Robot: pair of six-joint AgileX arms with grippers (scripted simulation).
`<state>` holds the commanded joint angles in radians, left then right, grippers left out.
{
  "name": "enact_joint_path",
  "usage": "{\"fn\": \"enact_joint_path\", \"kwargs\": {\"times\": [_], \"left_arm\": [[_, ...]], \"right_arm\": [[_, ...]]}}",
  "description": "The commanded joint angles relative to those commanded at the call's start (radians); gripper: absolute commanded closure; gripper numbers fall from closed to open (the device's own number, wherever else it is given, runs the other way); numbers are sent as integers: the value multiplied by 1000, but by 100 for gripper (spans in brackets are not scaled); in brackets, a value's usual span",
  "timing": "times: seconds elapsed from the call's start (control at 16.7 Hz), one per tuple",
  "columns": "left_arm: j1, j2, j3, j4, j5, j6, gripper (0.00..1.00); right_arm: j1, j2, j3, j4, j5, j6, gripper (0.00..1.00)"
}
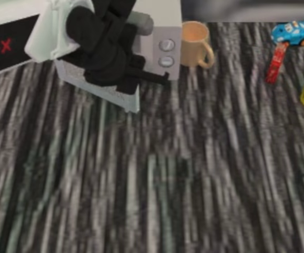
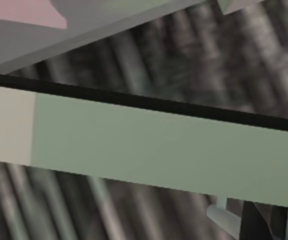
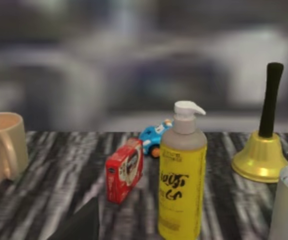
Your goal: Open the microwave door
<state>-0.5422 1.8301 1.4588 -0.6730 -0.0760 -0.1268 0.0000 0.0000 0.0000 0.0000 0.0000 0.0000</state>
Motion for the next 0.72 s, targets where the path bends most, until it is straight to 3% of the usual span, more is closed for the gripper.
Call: {"fn": "enact_joint_path", "kwargs": {"times": [0.72], "left_arm": [[4, -15, -18, 8, 20, 24, 100]], "right_arm": [[0, 0, 0, 0, 0, 0, 0]]}}
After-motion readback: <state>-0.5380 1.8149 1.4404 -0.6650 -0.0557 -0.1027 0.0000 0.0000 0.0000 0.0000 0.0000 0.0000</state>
